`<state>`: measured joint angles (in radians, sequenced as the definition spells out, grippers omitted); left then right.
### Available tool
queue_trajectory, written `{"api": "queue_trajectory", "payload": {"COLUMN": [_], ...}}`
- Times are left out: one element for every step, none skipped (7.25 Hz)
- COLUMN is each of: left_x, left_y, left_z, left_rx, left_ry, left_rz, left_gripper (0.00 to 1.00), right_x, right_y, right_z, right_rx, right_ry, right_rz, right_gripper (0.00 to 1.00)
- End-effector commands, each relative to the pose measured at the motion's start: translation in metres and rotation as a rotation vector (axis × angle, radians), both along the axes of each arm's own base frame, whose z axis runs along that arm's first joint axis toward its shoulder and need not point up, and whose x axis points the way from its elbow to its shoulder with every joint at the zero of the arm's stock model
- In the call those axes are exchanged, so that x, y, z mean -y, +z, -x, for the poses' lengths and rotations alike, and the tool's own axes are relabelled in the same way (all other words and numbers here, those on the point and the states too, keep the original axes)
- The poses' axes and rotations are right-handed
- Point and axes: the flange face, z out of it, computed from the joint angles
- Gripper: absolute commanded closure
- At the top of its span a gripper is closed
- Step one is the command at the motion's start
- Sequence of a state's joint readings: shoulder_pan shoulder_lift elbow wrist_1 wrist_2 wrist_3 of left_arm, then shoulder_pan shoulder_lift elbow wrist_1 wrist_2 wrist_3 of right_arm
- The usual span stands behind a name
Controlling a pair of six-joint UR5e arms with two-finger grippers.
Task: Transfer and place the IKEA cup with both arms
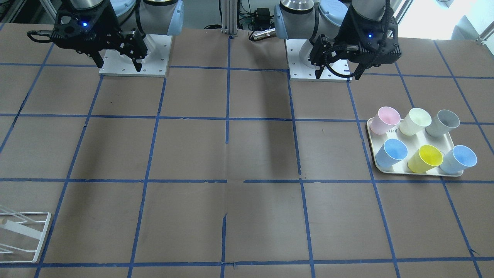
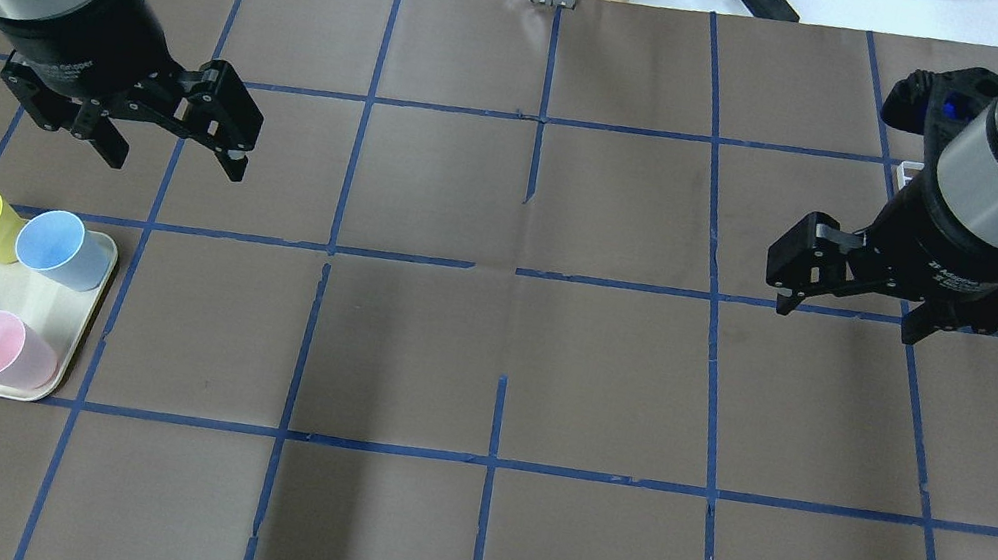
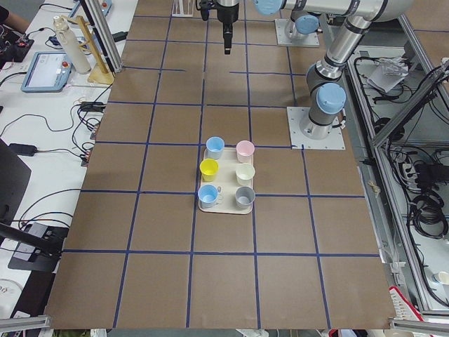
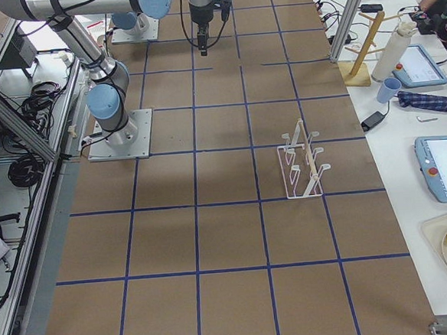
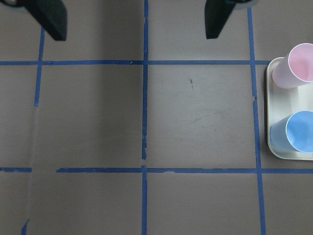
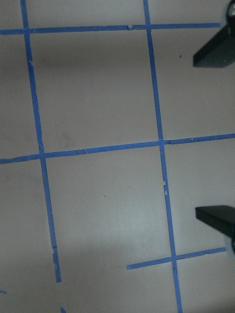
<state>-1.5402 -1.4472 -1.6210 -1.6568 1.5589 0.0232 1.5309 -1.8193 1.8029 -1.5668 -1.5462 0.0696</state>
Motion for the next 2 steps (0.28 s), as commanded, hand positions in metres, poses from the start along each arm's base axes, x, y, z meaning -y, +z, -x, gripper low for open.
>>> {"api": "queue_trajectory", "payload": {"left_x": [0.0011,0.0003], "left_y": [0.0032,-0.0007], "left_z": [0.0034,0.0035], "left_rx": [-0.002,-0.002], "left_ry": [-0.007,-0.010], "left_rz": [0.005,-0.004], "left_gripper": [0.00,0.00], "right_x": [0.0008,0.0003], "right_y": [-0.0001,0.0005], "right_z": [0.0000,0.0000], "right_rx": [0.000,0.000], "right_ry": [-0.001,-0.001], "right_rz": [0.001,0.003], "right_gripper": [0.00,0.00]}}
